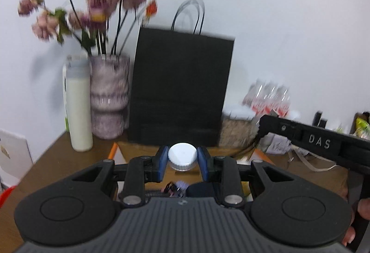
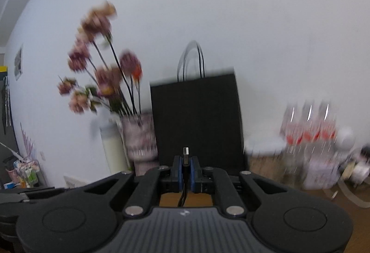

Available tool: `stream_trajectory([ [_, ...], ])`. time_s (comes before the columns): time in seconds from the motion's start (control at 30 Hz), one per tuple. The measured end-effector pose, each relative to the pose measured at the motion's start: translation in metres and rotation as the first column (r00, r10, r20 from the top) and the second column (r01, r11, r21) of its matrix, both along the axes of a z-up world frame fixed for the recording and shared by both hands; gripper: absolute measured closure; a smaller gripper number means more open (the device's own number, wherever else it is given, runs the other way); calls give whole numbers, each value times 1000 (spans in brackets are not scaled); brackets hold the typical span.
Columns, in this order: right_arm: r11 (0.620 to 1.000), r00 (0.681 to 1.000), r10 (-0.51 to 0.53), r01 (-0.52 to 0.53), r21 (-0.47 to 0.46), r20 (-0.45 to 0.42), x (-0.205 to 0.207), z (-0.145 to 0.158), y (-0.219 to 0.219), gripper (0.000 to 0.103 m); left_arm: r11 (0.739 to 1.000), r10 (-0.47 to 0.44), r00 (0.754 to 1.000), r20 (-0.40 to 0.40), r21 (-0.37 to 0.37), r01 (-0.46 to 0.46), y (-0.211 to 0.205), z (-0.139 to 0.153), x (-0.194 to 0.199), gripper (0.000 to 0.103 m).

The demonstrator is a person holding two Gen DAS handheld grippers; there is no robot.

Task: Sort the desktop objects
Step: 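Carry the small cap and USB cable into the box and release both, then withdraw both grippers toward the ridged cap and orange flower bud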

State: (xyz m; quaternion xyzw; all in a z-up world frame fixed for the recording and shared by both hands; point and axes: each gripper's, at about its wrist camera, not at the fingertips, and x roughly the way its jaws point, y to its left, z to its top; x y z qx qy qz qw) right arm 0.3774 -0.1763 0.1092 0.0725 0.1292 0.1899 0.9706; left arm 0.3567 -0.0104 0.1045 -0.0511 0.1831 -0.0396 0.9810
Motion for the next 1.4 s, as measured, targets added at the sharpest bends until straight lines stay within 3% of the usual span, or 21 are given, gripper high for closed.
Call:
stream_trajectory([
  [0.2, 1000, 996, -9, 12, 27, -92, 42, -42, 0, 97, 1000, 9, 996, -87, 29, -6, 10, -36, 39, 74],
  [0.47, 1000, 986, -26, 23, -22, -163, 68, -73, -3, 95, 990, 20, 998, -54, 143, -12, 4, -53, 59, 73],
  [0.53, 999, 985, -35, 30, -33, -171, 69, -74, -4, 87, 988, 30, 998, -62, 152, -20, 4, -57, 62, 62],
  [0.57, 999, 984, -40, 34, -39, -175, 68, -74, -5, 81, 988, 34, 997, -67, 151, -24, 5, -59, 63, 48],
  [0.6, 999, 984, -39, 33, -40, -175, 67, -74, -5, 61, 988, 42, 997, -67, 148, -31, 6, -59, 63, 31],
  [0.63, 999, 985, -37, 30, -40, -171, 65, -74, -5, 39, 988, 54, 997, -62, 147, -45, 6, -59, 62, 23],
  [0.7, 998, 988, -34, 26, -54, -148, 58, -73, -3, 19, 987, 68, 997, -40, 146, -62, 8, -57, 57, 11],
  [0.73, 997, 990, -33, 24, -70, -137, 54, -73, -2, 15, 986, 71, 997, -29, 150, -66, 8, -56, 55, 9],
  [0.8, 995, 992, -43, 31, -98, -121, 46, -73, 0, 12, 981, 103, 995, -8, 164, -100, 9, -56, 52, 0],
  [1.07, 989, 996, -47, 37, -141, -71, 9, -71, -1, 8, 984, 126, 992, 0, 130, -125, 15, -56, 29, 0],
  [1.4, 981, 998, -59, 53, -185, -27, -46, -76, -6, 3, 980, 121, 992, 21, 158, -123, 11, -59, -19, 0],
])
